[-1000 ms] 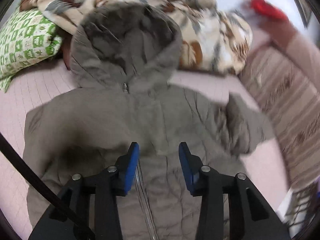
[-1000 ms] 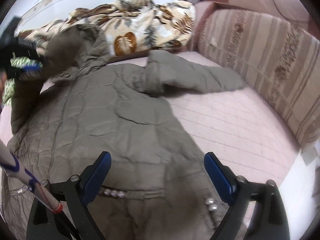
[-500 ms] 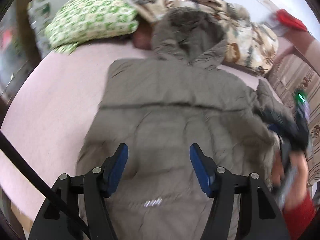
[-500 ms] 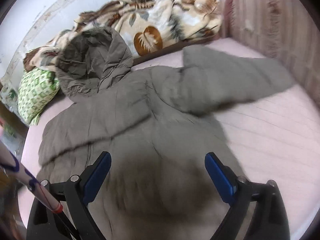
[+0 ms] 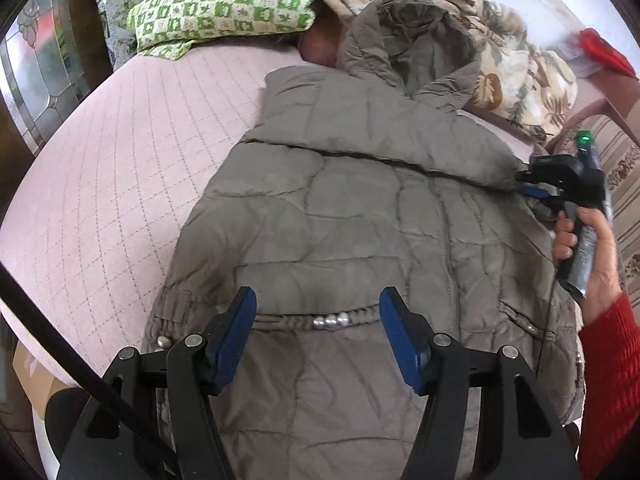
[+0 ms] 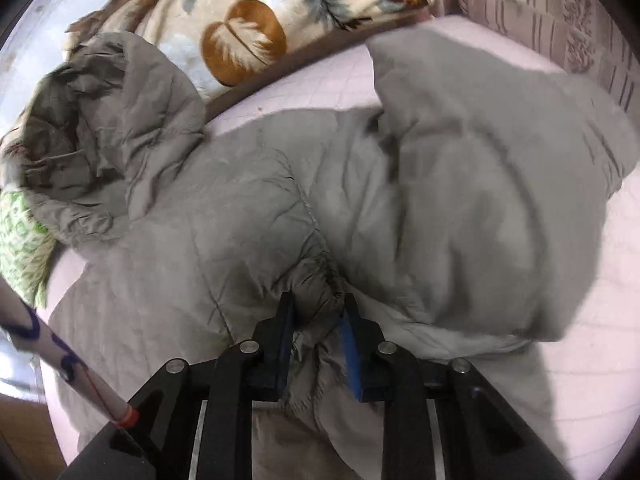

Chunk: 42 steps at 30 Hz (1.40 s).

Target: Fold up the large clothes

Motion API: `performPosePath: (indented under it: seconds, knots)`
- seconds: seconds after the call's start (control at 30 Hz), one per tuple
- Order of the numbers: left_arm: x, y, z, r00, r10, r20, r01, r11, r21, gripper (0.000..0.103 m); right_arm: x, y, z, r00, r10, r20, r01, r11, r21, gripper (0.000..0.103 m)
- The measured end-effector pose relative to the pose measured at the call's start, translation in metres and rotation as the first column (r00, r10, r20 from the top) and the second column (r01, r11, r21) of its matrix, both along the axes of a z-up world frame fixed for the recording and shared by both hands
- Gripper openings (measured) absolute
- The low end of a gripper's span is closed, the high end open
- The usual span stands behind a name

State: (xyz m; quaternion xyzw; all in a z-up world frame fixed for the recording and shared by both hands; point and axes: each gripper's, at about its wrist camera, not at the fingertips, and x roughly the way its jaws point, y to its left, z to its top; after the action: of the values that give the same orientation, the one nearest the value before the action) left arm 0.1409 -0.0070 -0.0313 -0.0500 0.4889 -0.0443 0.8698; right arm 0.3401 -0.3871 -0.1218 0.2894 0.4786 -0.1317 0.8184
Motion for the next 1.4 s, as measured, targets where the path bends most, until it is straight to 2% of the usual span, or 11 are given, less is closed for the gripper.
performPosePath:
  seconds: [0.17,0.23,0.3,0.37,0.6,0.7,0.83,0.9,1.0,1.2,1.4]
  knots:
    - [-0.006,-0.019,0.011,0.999,-0.043,0.018,0.043,0.999,-0.008,0.063,-0.058,-0.038,0.043,0.991,-0.02,0.134,0.019,1.0,0.007,0.039]
    - [-0.008,-0.025,0.011,0.998,-0.06,0.016,0.06,0.998,-0.015,0.063,-0.085,-0.07,0.053,0.984,-0.059,0.17,0.062,0.998,-0.012,0.053]
    - [-0.008,-0.034,0.009,0.997,-0.078,0.007,0.078,0.997,-0.019,0.063,-0.106,-0.106,0.053,0.975,-0.136,0.178,0.151,0.985,-0.078,0.081]
    - [-0.008,-0.041,0.007,0.996,-0.09,0.003,0.09,0.996,-0.011,0.063,-0.13,-0.15,0.042,0.96,-0.231,0.159,0.252,0.96,-0.124,0.083]
    - [0.003,-0.055,-0.006,0.996,-0.09,-0.03,0.091,0.995,0.042,0.063,-0.189,-0.278,-0.023,0.836,-0.54,0.094,0.519,0.835,0.181,0.07]
    - [0.006,-0.055,-0.009,0.996,-0.079,-0.034,0.081,0.995,0.065,0.063,-0.177,-0.299,-0.037,0.813,-0.572,0.109,0.541,0.811,0.223,0.069]
    - [0.008,-0.049,-0.013,0.997,-0.065,-0.043,0.068,0.995,0.078,0.063,-0.142,-0.307,-0.037,0.809,-0.576,0.114,0.557,0.814,0.165,0.066]
    - [0.009,-0.045,-0.015,0.997,-0.061,-0.045,0.065,0.994,0.085,0.063,-0.126,-0.311,-0.037,0.822,-0.562,0.088,0.548,0.824,0.141,0.024]
    - [0.008,-0.039,-0.016,0.999,-0.042,-0.033,0.045,0.995,0.094,0.063,-0.129,-0.315,-0.032,0.819,-0.57,0.073,0.557,0.819,0.14,0.012]
    - [-0.003,-0.03,-0.012,0.999,-0.04,0.001,0.039,0.996,0.084,0.063,-0.123,-0.28,0.043,0.872,-0.462,0.165,0.469,0.883,-0.009,0.009]
    - [-0.021,-0.008,-0.002,0.999,-0.014,0.03,0.013,0.999,0.033,0.063,-0.098,-0.194,0.141,0.919,-0.252,0.302,0.3,0.946,-0.124,0.008]
